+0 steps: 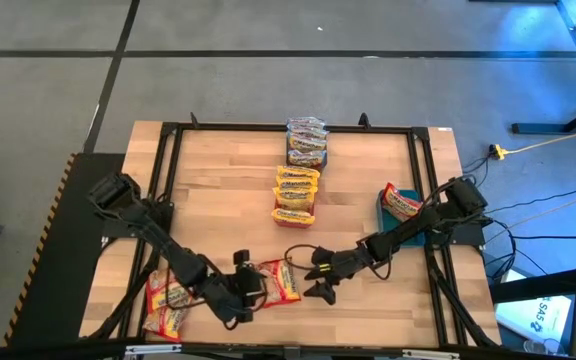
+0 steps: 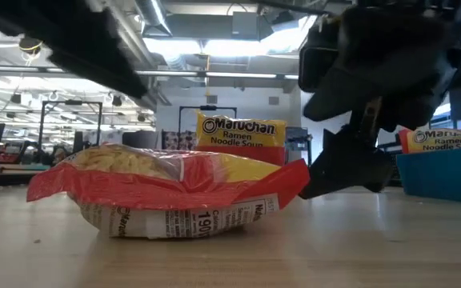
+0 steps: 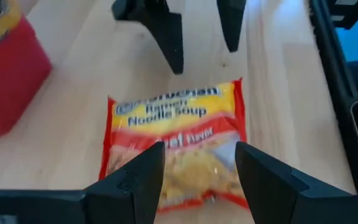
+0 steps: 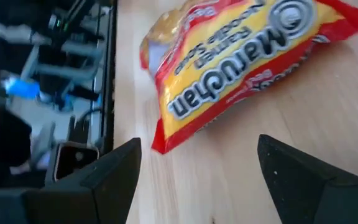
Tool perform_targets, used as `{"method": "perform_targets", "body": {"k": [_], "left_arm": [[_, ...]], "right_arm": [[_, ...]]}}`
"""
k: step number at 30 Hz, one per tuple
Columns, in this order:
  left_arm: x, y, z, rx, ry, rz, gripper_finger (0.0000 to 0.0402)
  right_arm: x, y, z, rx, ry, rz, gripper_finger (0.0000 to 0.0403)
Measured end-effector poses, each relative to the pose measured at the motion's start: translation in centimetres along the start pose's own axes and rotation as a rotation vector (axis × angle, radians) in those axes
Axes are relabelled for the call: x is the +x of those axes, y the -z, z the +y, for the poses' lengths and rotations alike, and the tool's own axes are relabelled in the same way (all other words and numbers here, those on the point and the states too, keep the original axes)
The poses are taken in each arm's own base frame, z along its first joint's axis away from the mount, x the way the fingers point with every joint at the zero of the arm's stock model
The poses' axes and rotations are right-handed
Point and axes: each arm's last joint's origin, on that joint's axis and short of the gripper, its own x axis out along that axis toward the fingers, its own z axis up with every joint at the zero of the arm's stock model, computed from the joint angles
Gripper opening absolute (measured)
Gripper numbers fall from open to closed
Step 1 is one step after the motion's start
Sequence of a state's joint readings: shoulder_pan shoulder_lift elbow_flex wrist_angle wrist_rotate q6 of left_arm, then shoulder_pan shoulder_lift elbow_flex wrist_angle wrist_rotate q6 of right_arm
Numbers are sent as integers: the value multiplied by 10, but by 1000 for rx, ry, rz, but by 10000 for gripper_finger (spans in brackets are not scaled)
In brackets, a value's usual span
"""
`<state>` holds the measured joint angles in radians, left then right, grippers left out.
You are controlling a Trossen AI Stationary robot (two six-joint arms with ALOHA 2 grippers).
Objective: Sort Maruchan noodles
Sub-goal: Put the orange noodle pack into the blue bin
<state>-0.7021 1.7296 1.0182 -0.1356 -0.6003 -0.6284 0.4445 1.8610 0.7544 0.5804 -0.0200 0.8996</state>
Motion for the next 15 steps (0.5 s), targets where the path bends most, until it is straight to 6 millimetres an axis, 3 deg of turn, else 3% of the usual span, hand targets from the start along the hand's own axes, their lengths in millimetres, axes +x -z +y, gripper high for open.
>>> {"method": "perform_targets", "body": {"k": [4,15], "left_arm": [[-3,12,-6,7,-24,16,192],[47,57,-14,35,-76,91,192]], "right_arm": [[0,-6,-3,75,26,-49,292],[12,-4,-16,214,47,-118,292]]}}
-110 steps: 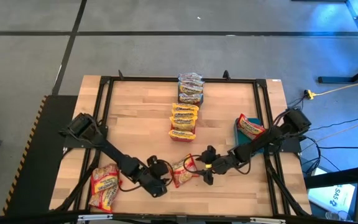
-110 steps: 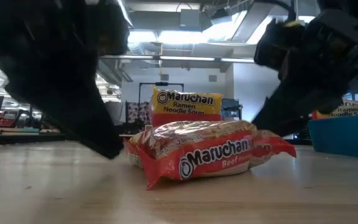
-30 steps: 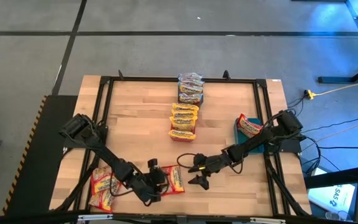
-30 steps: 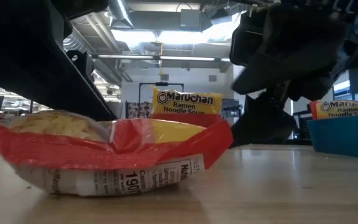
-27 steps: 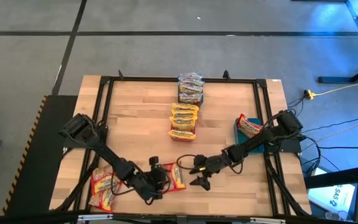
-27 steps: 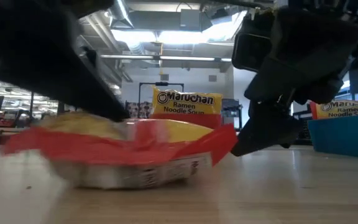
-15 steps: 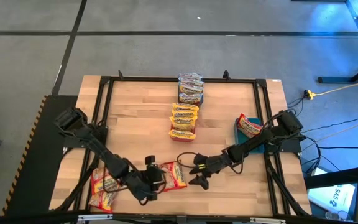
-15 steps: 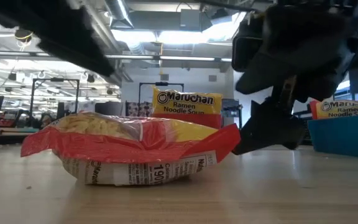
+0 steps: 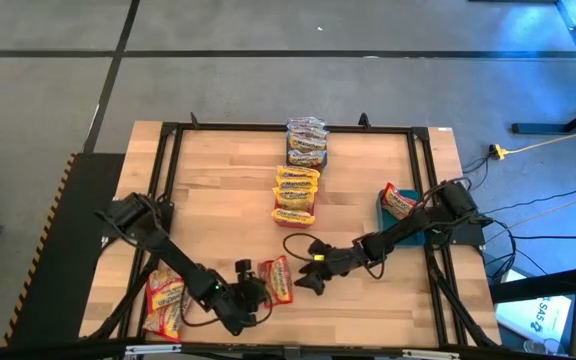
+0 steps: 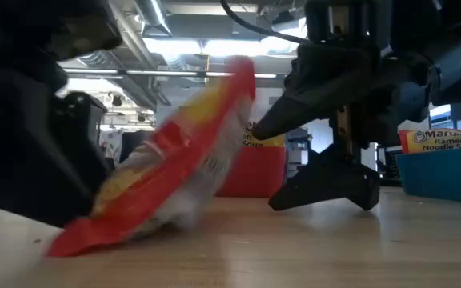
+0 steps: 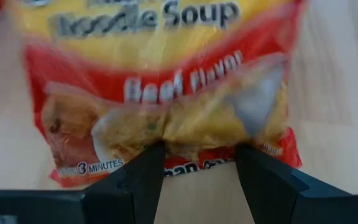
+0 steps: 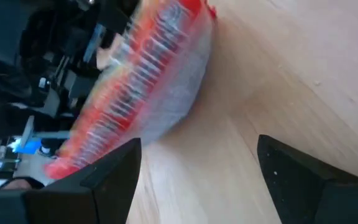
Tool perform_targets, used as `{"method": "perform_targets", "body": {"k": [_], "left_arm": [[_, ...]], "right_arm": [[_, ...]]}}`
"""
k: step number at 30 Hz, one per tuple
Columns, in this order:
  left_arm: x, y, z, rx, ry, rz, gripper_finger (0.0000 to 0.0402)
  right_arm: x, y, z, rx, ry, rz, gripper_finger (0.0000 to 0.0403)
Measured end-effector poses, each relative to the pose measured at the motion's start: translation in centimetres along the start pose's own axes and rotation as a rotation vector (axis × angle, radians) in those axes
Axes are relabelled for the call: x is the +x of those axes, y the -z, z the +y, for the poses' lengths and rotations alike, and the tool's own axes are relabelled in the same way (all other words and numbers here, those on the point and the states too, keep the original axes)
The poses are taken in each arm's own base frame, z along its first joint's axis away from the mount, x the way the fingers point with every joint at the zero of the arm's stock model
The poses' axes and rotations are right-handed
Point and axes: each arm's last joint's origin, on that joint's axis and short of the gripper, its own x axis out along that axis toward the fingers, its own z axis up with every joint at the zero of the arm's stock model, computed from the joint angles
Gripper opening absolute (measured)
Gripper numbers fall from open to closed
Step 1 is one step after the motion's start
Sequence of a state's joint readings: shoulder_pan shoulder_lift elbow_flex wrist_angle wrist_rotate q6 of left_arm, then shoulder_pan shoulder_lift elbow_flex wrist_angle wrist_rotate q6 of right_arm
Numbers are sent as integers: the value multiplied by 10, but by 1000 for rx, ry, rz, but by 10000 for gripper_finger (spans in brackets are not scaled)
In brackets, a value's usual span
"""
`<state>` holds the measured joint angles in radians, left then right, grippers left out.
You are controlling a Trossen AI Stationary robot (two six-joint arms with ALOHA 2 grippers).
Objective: Sort Maruchan noodles
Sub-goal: Put the orange noodle pack into the blue bin
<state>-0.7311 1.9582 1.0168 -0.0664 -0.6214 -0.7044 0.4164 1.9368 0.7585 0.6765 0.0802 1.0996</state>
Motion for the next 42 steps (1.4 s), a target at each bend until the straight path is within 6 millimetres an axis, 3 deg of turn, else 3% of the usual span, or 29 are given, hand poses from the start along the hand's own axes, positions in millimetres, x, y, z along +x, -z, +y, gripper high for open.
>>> {"method": "perform_targets", "body": {"k": [9,18,22,27,37,42], "left_arm": [[12,-3,4,-17,2,-10,192],[12,-4,2,-16,22,-16,192],[14,-6,3,-22,24,-18,192],[15,-7,5,-31,25,-22,192],[15,-9,5,-40,24,-35,192],[17,-12,5,-60,28,-52,192]], "right_arm": [[10,-8,6,-38,-34,48,292],[-18,-24,26,-29,-59,208,292],[-21,-29,32,-1,-69,143,292],[-12,-25,19,67,15,82,292],[6,-31,32,68,-46,40,292],[8,-31,25,61,82,-32,292]]}}
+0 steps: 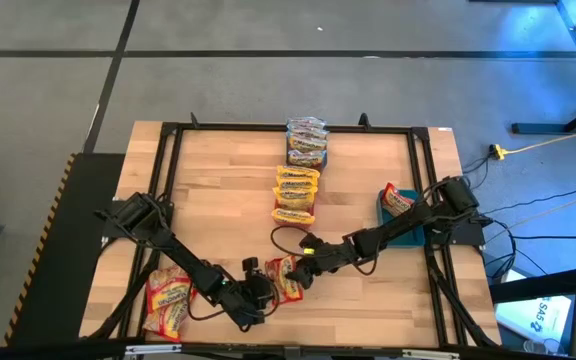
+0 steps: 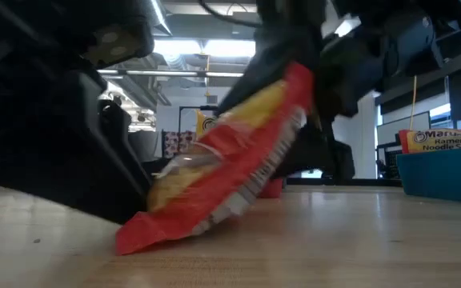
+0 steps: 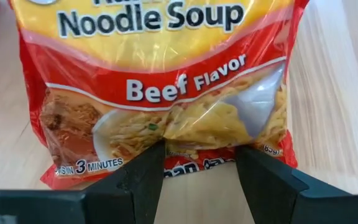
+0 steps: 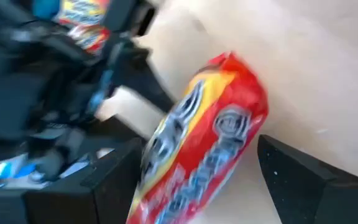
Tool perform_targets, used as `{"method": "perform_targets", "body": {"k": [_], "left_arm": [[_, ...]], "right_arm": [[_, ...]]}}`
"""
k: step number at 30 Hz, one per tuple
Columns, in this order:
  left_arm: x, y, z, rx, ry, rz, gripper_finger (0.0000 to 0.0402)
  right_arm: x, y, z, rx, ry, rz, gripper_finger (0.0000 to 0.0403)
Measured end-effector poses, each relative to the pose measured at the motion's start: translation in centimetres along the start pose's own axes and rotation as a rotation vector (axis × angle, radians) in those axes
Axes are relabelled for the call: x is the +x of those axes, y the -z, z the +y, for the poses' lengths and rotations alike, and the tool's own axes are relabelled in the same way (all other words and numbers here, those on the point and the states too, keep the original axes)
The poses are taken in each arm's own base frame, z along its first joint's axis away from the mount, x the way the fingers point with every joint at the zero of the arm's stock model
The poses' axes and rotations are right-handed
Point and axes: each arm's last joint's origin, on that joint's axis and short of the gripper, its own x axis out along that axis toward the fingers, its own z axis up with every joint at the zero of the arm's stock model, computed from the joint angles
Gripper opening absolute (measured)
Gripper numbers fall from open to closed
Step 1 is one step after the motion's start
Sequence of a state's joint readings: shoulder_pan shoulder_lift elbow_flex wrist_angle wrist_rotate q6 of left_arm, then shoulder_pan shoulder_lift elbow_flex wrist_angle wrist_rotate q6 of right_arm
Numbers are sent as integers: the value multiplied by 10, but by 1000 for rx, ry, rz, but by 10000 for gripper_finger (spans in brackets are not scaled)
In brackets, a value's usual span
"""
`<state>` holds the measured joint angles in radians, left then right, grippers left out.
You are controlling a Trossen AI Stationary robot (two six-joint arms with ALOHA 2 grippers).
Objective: Sort Maruchan noodles
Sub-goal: Put the orange noodle pack into the blue bin
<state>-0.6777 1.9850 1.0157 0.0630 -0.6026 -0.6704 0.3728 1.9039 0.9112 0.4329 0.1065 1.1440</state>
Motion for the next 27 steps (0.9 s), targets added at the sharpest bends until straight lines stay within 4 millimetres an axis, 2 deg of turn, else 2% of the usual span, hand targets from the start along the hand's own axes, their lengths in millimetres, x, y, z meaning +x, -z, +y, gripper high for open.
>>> {"method": "perform_targets", "body": {"k": [5,14,17,21,24,27], "left_arm": [[4,-5,4,-29,-3,-16,192],[7,-10,6,-49,6,-25,192],[7,-10,7,-47,3,-32,192],[6,-10,6,-25,20,-17,192],[1,-13,7,-17,61,28,192],[-9,-16,7,-7,89,69,192]], "right_arm": [[7,4,-8,-5,35,-9,292],[19,9,-14,-9,-24,3,285],[19,9,-15,-27,-26,9,254],[19,9,-14,-50,-31,7,193],[19,9,-13,-78,-39,11,154],[19,9,-13,-129,-38,9,132]]}}
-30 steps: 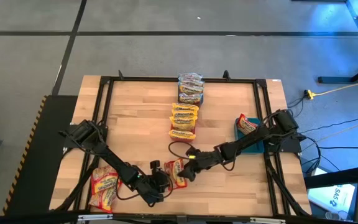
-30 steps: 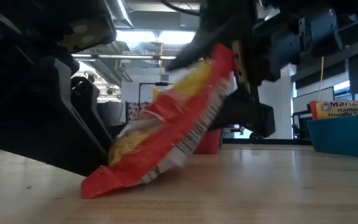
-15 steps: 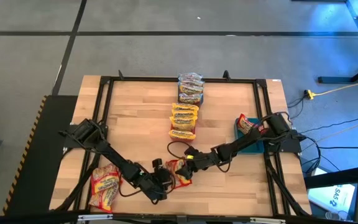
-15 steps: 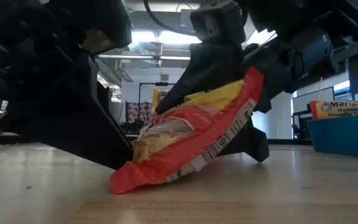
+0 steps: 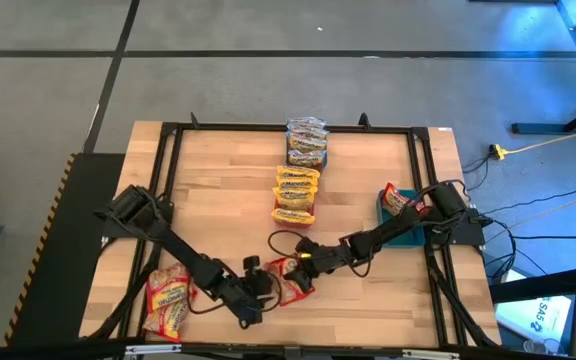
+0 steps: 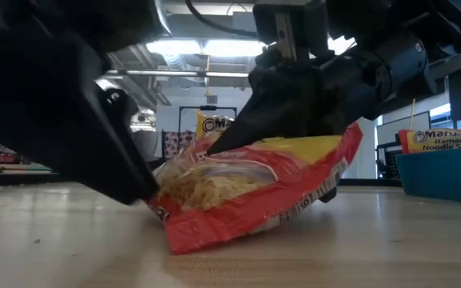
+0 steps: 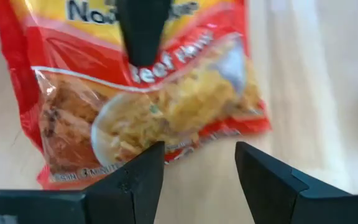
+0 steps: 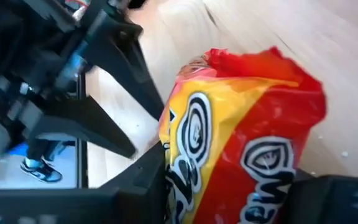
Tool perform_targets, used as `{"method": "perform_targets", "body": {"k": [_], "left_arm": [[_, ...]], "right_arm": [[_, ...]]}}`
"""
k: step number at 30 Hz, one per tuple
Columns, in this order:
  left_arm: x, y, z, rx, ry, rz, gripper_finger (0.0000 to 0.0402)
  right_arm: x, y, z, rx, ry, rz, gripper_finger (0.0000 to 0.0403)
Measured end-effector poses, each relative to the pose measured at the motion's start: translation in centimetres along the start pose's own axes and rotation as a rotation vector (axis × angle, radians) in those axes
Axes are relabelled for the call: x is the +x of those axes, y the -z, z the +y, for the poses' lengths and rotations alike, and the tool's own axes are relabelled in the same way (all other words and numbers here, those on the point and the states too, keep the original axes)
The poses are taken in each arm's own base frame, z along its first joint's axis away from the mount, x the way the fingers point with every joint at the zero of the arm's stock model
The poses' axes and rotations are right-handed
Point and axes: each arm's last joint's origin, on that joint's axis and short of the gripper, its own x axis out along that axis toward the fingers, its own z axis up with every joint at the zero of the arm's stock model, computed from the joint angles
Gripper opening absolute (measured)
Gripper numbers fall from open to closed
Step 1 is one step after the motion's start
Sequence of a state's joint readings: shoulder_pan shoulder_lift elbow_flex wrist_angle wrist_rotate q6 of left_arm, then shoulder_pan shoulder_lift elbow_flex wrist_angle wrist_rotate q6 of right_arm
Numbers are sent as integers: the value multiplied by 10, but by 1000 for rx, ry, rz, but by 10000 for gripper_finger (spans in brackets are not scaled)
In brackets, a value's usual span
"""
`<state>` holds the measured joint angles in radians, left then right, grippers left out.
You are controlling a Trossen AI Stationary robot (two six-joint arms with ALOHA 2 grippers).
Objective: Sort Maruchan noodles
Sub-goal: Put the orange noodle pack into the blue bin
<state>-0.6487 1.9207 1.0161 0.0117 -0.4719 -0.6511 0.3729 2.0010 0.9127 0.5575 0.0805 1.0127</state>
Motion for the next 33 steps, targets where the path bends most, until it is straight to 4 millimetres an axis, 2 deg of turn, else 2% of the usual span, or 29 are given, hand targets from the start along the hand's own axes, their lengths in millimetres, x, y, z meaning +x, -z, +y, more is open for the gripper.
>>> {"method": "perform_targets", "body": {"k": [5,8,11,15,19,23,28,33], "left_arm": [[-16,5,-8,91,83,83,192],[-21,8,-15,112,110,79,192],[-24,12,-18,128,97,69,192],[-25,12,-19,129,93,66,192],[-24,12,-18,127,92,64,192],[-24,11,-17,123,90,62,192],[-22,9,-15,115,81,58,192],[-19,5,-11,103,70,55,192]], "right_arm": [[-2,2,4,-117,-9,6,131],[-12,-3,12,-212,-36,43,135],[-32,-10,28,-316,-31,55,136],[-71,-17,48,-435,38,75,136],[-122,-23,62,-510,123,102,137],[-178,-28,66,-540,207,122,137],[-237,-31,54,-570,319,167,137],[-276,-31,33,-542,485,227,137]]}}
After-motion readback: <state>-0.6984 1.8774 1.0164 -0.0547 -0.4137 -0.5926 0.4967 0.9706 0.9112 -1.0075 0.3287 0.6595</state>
